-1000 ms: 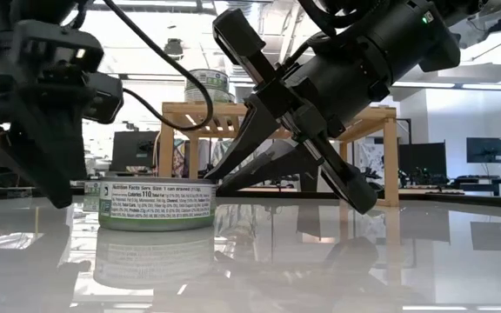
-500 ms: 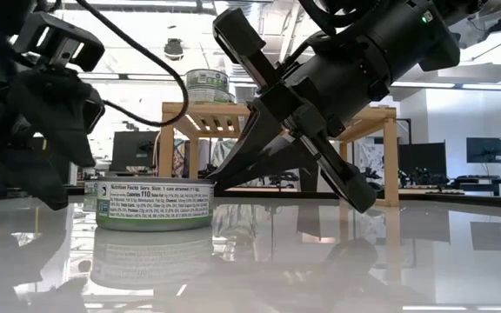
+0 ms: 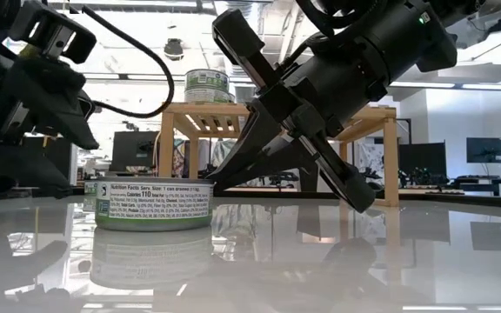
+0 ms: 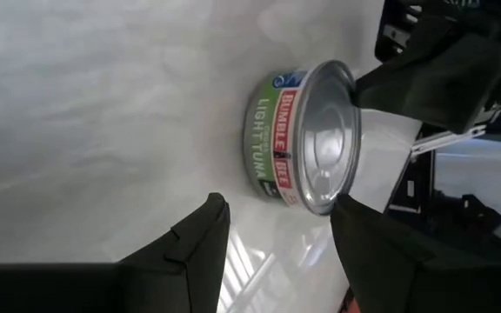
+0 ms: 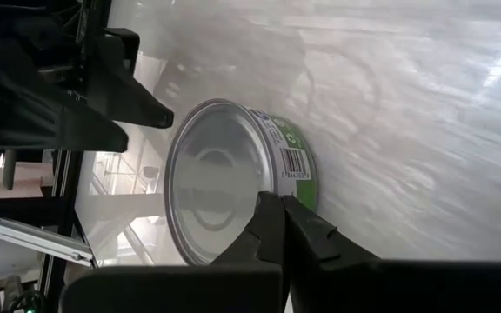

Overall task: Stack canned seafood by type on shelf
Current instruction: Put the green tuna can on the shelf

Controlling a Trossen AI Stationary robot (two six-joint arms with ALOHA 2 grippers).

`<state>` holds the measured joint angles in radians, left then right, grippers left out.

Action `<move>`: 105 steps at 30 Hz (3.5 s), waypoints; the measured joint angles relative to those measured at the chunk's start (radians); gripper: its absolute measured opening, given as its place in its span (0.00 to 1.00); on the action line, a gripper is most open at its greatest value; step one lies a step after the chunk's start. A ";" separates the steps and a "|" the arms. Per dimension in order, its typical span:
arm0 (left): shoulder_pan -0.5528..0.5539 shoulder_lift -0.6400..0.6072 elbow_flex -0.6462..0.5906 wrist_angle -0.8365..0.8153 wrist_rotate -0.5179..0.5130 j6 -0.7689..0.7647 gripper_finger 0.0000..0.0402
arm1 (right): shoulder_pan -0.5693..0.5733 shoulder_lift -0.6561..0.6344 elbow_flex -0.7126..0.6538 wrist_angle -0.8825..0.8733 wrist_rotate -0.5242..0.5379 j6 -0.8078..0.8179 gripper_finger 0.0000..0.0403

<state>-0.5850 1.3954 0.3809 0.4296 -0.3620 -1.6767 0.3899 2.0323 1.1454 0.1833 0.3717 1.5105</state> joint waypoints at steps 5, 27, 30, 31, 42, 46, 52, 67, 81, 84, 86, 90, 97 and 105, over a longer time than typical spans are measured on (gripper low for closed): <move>-0.002 0.080 0.001 0.098 -0.020 -0.012 0.48 | -0.001 0.000 0.000 -0.003 -0.004 0.000 0.05; -0.002 0.210 0.003 0.330 -0.024 -0.004 0.48 | -0.002 0.000 0.001 -0.035 -0.033 0.008 0.05; -0.002 0.210 0.003 0.328 -0.024 -0.004 0.48 | -0.002 0.000 0.002 -0.055 -0.033 0.020 0.04; -0.002 0.210 0.003 0.328 -0.023 -0.004 0.48 | -0.001 0.000 0.002 -0.058 -0.033 0.025 0.04; -0.002 0.210 0.002 0.326 -0.016 0.015 0.48 | 0.002 0.003 -0.002 -0.080 -0.044 0.027 0.05; -0.002 0.210 0.002 0.326 -0.016 0.015 0.48 | 0.002 -0.024 -0.002 -0.088 -0.040 0.018 0.08; -0.002 0.211 0.002 0.326 -0.014 0.017 0.48 | -0.005 -0.069 -0.002 -0.112 -0.027 -0.053 0.14; -0.002 0.211 0.002 0.326 -0.010 0.053 0.48 | -0.002 -0.077 0.000 -0.112 -0.021 -0.052 0.43; 0.013 0.211 0.001 0.328 -0.010 0.071 0.48 | -0.020 -0.018 0.002 -0.021 0.001 -0.068 0.49; 0.013 0.211 0.001 0.329 -0.010 0.071 0.48 | -0.021 -0.014 0.008 -0.020 0.000 -0.068 0.43; 0.013 0.211 0.001 0.329 -0.010 0.071 0.48 | -0.020 -0.015 0.010 -0.014 -0.001 -0.066 0.39; 0.015 0.211 0.001 0.329 -0.009 0.071 0.48 | -0.016 -0.015 0.010 -0.016 -0.006 -0.044 0.33; 0.029 0.210 0.001 0.332 -0.004 0.082 0.48 | -0.011 0.057 0.030 0.049 -0.015 -0.014 0.28; 0.030 0.211 0.000 0.338 -0.002 0.086 0.48 | -0.020 0.054 0.037 0.039 -0.074 -0.049 0.27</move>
<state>-0.5552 1.6062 0.3809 0.7677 -0.3642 -1.5909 0.3702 2.0865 1.1820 0.2220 0.2974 1.4615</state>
